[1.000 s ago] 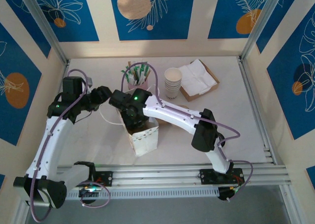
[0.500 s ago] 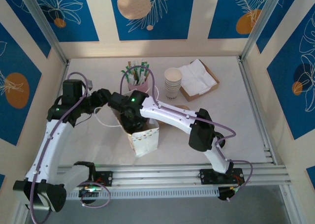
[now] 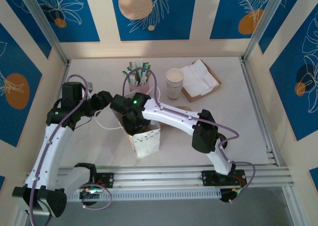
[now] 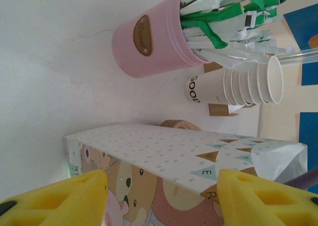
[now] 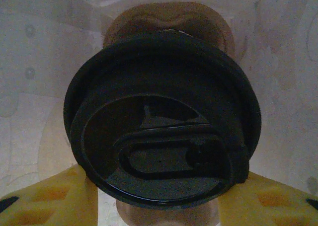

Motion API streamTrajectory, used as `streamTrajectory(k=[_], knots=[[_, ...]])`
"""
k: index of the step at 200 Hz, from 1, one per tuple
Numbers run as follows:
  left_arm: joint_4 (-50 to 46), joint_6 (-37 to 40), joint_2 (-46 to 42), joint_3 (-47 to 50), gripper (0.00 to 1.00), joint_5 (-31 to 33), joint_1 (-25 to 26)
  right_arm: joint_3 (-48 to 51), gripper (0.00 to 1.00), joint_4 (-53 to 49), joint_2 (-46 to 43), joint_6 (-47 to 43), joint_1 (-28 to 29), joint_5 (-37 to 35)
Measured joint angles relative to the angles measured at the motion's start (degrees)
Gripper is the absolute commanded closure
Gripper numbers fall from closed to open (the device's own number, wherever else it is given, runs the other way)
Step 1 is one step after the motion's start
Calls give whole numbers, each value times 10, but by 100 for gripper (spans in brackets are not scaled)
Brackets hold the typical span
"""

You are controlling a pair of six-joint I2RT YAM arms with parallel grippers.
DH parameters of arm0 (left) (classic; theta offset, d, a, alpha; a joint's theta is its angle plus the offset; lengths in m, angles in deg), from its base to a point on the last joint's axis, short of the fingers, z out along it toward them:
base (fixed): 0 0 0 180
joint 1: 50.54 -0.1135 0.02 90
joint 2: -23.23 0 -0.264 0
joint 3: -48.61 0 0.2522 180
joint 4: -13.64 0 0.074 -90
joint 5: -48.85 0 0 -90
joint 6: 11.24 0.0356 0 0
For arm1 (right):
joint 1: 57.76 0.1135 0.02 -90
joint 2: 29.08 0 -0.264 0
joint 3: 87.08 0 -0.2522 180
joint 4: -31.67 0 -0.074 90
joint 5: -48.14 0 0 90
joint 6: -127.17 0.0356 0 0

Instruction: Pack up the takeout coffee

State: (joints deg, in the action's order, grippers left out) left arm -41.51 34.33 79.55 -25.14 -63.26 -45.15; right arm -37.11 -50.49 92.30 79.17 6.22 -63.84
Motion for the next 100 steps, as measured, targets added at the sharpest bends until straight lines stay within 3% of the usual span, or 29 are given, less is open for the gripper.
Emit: streamTrajectory(k=[100], knots=[[-54,15,-33,-22,29,11,1,-33,45,-47,0,12,-3,11]])
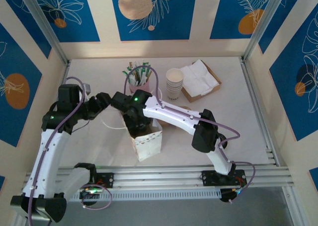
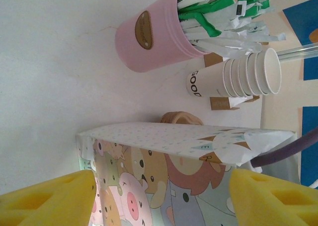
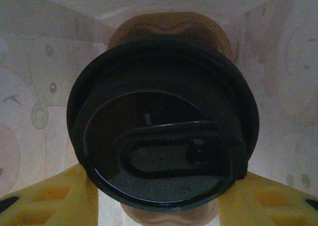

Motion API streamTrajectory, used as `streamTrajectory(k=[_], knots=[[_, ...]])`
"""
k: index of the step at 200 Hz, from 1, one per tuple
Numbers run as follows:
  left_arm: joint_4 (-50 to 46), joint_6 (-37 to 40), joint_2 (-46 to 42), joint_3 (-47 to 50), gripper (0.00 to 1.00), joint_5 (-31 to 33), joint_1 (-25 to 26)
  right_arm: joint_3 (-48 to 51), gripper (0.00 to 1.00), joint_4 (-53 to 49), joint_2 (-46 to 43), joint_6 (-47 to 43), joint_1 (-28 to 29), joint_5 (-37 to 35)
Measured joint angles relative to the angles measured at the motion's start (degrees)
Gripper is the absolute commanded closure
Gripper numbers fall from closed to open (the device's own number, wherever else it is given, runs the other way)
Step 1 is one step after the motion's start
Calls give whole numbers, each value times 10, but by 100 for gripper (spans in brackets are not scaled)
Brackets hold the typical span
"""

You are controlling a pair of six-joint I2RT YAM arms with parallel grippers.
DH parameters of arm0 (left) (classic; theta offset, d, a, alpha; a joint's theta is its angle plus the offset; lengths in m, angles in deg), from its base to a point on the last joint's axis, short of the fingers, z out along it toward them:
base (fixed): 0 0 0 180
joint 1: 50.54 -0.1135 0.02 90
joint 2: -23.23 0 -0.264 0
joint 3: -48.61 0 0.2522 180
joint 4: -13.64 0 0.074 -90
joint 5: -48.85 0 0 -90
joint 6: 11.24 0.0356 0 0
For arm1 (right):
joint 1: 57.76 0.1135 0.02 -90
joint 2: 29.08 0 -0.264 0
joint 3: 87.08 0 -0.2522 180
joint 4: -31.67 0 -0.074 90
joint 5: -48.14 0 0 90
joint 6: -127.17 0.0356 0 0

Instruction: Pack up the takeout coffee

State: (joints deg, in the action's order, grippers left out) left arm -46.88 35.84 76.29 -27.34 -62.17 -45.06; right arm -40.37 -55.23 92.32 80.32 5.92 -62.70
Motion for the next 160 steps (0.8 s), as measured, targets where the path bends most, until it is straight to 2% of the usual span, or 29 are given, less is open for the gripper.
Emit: streamTrajectory(k=[160], knots=[[-64,15,-59,-11,32,-13,0,62,45,33,-18,11,-1,24]])
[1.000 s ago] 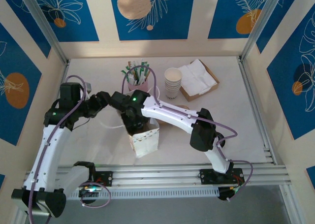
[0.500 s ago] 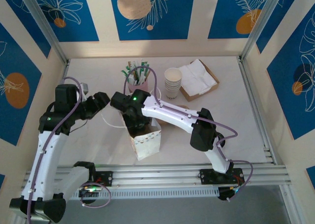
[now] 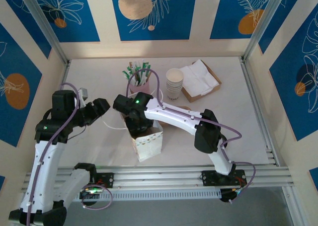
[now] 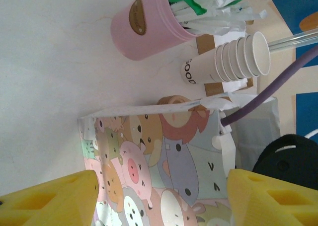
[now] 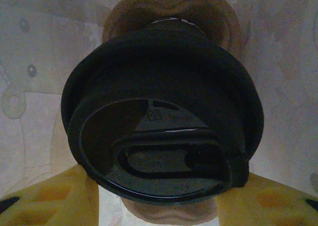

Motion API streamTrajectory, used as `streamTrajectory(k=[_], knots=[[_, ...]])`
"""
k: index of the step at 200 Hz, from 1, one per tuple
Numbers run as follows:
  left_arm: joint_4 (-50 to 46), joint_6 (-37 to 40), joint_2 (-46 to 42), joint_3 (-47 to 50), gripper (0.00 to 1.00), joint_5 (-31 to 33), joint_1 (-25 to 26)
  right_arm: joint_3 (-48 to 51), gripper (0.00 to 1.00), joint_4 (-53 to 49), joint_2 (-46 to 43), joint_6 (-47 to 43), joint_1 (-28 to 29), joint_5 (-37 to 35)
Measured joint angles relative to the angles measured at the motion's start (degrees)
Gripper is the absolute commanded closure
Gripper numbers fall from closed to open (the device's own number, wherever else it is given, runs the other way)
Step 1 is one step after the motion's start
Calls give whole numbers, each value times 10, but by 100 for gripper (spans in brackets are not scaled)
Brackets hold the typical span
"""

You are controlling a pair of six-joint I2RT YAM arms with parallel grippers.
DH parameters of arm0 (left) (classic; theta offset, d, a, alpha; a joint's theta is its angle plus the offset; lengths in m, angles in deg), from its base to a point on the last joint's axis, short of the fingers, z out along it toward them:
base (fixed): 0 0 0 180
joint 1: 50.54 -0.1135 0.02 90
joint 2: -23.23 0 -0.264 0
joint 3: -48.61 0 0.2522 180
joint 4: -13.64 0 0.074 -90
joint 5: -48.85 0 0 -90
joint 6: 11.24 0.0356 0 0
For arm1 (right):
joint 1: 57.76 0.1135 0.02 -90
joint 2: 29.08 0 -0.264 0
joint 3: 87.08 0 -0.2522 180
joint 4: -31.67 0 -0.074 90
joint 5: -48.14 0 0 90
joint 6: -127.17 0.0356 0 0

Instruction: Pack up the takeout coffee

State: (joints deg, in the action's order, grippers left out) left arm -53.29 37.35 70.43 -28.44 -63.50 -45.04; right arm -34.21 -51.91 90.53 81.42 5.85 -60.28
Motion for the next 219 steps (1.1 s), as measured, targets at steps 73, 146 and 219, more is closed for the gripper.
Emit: streamTrajectory(k=[73,146,219], knots=[[-24,0,-18,0,32,-10,0,14,45,10,-5,4,2,4],[-51,0,-38,-4,32,-13,0,-8,39,-5,7,6,8,-2],[-81,0,-61,-9,32,-21,0,-85,16,-57,44,15,8,-11]])
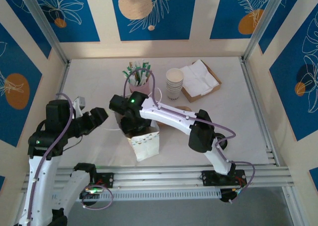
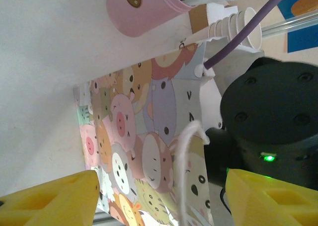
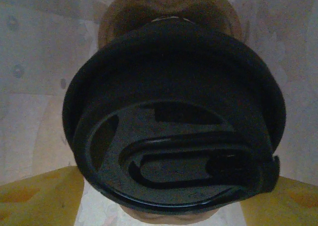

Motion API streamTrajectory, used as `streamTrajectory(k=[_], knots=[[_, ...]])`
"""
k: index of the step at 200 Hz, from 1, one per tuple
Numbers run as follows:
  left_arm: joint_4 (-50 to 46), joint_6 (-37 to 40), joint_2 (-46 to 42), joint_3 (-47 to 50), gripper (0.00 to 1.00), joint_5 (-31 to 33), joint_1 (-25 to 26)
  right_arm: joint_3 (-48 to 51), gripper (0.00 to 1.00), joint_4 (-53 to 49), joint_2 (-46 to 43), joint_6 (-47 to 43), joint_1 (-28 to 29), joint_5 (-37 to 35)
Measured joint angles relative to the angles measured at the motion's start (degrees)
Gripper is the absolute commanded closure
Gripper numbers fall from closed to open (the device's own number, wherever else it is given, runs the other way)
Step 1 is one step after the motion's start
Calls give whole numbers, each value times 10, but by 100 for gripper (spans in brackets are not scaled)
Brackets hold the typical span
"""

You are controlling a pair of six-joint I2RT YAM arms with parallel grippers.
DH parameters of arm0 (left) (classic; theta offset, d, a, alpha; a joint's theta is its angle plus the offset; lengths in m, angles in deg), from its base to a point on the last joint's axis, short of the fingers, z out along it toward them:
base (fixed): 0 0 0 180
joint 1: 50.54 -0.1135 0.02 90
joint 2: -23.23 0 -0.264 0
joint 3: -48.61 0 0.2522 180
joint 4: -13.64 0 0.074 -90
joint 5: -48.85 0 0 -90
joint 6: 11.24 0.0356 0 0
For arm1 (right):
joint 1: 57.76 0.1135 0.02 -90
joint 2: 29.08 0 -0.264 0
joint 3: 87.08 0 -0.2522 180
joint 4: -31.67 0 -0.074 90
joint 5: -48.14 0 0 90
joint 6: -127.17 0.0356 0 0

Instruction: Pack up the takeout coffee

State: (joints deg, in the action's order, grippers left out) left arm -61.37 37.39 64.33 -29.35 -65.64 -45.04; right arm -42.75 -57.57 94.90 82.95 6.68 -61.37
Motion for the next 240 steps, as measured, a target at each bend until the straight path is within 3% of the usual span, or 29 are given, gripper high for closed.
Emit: streamTrajectory(k=[122,202,240], knots=[[-10,0,-8,4,37,-10,0,-153,10,-81,-7,7,1,-17],[-9,-3,-9,9,40,-11,0,-194,16,-78,-77,10,13,-38],[-1,-10,-7,8,35,-14,0,-183,16,-26,-139,-6,21,-50]])
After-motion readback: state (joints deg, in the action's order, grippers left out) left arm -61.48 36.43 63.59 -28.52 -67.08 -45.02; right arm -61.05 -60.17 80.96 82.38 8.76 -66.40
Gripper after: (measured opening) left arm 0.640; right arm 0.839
